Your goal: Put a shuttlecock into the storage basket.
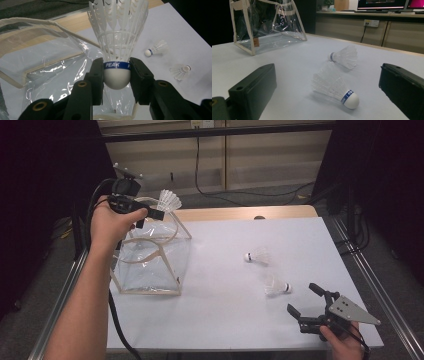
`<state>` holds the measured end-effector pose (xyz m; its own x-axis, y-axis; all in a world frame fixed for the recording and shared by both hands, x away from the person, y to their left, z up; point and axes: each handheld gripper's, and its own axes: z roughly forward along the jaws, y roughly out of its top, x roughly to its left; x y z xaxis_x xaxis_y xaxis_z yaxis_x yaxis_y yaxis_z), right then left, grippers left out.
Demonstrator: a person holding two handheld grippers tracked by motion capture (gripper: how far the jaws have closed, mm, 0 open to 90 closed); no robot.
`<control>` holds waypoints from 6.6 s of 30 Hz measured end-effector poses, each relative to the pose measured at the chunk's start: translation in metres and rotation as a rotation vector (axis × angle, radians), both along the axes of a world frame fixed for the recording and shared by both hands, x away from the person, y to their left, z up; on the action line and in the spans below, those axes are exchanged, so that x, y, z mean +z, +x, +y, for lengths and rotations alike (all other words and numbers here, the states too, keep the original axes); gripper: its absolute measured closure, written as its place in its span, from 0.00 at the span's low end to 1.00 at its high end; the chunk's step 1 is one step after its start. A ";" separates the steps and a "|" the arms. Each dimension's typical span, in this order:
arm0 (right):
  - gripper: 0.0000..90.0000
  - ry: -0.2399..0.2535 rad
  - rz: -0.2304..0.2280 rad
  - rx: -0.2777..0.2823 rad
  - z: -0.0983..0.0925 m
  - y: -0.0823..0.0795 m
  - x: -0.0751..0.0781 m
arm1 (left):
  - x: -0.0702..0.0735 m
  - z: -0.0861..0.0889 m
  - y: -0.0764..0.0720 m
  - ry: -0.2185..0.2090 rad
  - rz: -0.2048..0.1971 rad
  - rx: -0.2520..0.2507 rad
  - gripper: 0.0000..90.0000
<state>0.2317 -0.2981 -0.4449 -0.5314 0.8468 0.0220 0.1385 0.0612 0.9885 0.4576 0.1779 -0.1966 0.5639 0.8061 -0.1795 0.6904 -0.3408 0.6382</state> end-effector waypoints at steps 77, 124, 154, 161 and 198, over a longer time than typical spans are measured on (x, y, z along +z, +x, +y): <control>0.01 0.009 -0.001 -0.002 -0.001 -0.001 0.001 | -0.023 0.043 0.020 0.015 -0.005 0.206 0.73; 0.01 0.008 0.000 -0.004 -0.002 -0.001 0.001 | -0.050 0.056 0.026 0.035 0.030 0.277 0.73; 0.01 0.007 0.000 -0.003 -0.002 -0.001 0.001 | -0.062 0.051 0.030 0.058 0.066 0.264 0.73; 0.01 0.008 -0.001 -0.002 -0.002 -0.002 0.001 | -0.064 0.052 0.030 0.069 0.066 0.266 0.71; 0.01 0.006 0.000 -0.005 -0.002 -0.002 0.001 | -0.035 0.029 0.018 0.009 0.041 0.144 0.48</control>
